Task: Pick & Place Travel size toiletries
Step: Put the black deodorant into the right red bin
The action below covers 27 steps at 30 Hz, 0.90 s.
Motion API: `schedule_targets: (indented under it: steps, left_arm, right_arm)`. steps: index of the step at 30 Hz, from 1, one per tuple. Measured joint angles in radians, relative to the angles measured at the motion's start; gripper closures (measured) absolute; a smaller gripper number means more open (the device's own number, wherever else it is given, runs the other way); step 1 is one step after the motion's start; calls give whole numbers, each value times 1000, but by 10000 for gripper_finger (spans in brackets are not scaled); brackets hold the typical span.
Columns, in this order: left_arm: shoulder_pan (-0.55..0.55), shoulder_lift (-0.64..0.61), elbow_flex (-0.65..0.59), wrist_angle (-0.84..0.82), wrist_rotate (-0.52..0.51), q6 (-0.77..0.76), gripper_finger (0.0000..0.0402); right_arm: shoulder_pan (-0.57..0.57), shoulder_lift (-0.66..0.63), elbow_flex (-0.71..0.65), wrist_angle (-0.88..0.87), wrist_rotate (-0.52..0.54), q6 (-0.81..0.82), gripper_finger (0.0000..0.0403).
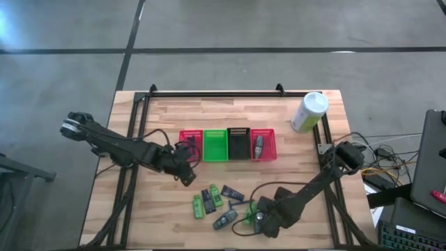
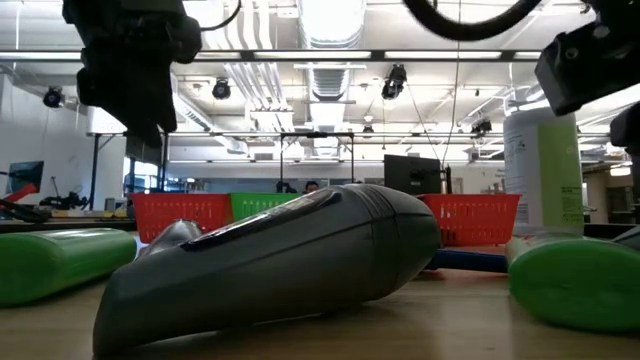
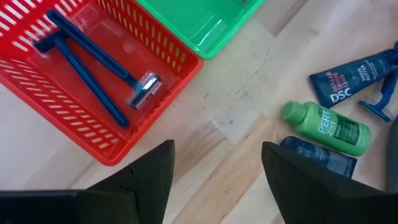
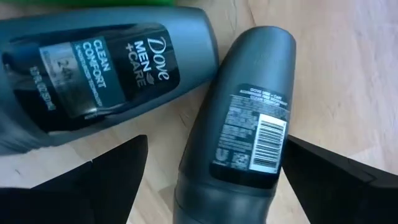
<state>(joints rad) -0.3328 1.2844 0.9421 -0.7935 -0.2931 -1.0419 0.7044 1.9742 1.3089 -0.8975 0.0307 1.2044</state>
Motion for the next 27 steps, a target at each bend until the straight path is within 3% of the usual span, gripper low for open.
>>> schedule_targets:
  steps: [10,21,27]
  left_arm:
    - [1,-23,0,-11,-3,22,156]
    - [2,-23,0,-4,-4,22,156]
    - [3,-23,0,-4,-14,22,156]
  right_arm:
    - [3,-34,-73,55,-31,125,83]
    - [-14,-160,-178,61,34,232,201]
    - [-54,-330,-216,26,194,392,202]
